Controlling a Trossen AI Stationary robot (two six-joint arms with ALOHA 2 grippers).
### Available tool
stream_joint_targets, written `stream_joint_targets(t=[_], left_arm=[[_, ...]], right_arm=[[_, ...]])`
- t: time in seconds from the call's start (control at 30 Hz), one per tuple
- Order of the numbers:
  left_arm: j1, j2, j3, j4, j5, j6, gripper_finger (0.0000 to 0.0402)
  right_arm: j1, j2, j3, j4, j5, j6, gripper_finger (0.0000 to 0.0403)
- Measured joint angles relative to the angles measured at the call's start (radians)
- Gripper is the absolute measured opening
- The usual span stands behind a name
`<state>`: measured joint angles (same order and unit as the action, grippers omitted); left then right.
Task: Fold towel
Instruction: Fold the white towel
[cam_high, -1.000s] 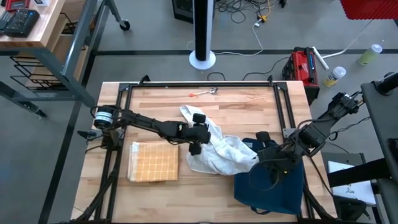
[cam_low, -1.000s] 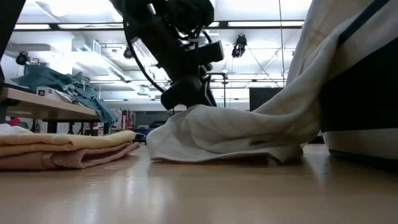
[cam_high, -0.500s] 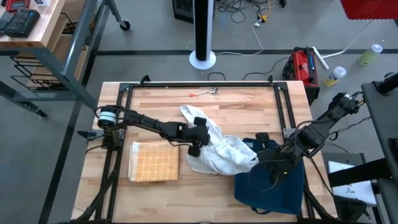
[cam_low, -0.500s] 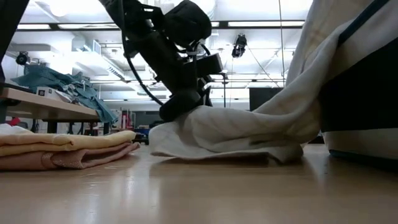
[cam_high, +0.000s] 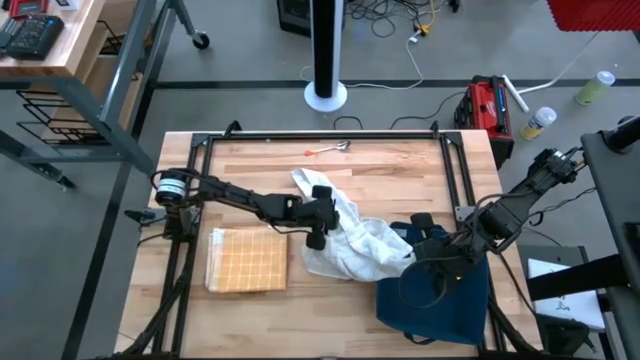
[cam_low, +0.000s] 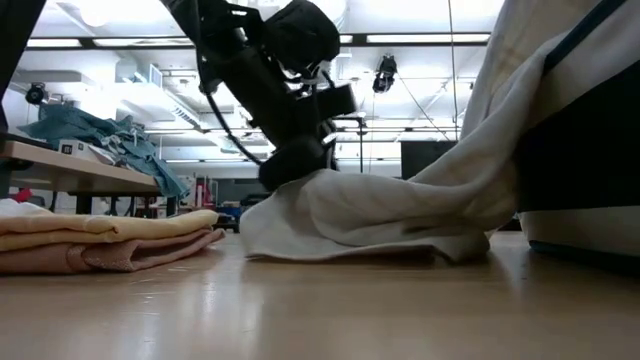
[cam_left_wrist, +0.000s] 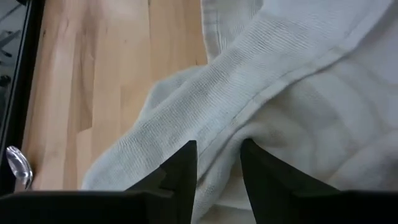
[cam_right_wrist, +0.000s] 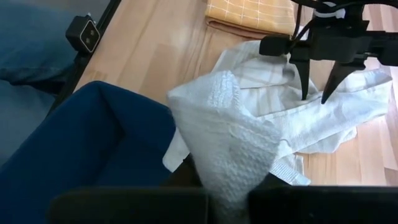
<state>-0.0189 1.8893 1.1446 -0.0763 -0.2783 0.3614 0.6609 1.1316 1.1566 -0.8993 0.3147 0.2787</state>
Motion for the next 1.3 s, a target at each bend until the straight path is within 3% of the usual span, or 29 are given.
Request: stream_joint_targets(t=[0.23, 0.47, 0.67, 0.83, 1.1, 1.3], left_arm=[[0.0, -0.004, 0.001, -0.173, 0.001, -0.114, 0.0123], [-0.013, -0.037, 0.005, -0.155, 0.01, -0.177, 0.0149], [0.001, -0.047, 0.02, -0.13, 0.019, -0.066, 0.016], [0.039, -0.026, -0.001, -0.086, 0.025, -0.01, 0.0147], [0.07, -0.013, -0.005, -0.038, 0.061, 0.022, 0.0118], [0.064, -0.008, -0.01, -0.055, 0.088, 0.025, 0.0123]], right_arm=[[0.0, 0.0, -0.004, 0.0, 0.032, -0.017, 0.0], [0.0, 0.0, -0.006, 0.0, 0.057, -0.018, 0.0], [0.0, 0.003, -0.006, 0.0, 0.064, -0.029, 0.0], [-0.002, 0.003, -0.006, 0.0, 0.088, -0.032, 0.0], [-0.002, 0.004, -0.006, 0.0, 0.089, -0.027, 0.0], [-0.002, 0.003, -0.007, 0.0, 0.089, -0.025, 0.0]])
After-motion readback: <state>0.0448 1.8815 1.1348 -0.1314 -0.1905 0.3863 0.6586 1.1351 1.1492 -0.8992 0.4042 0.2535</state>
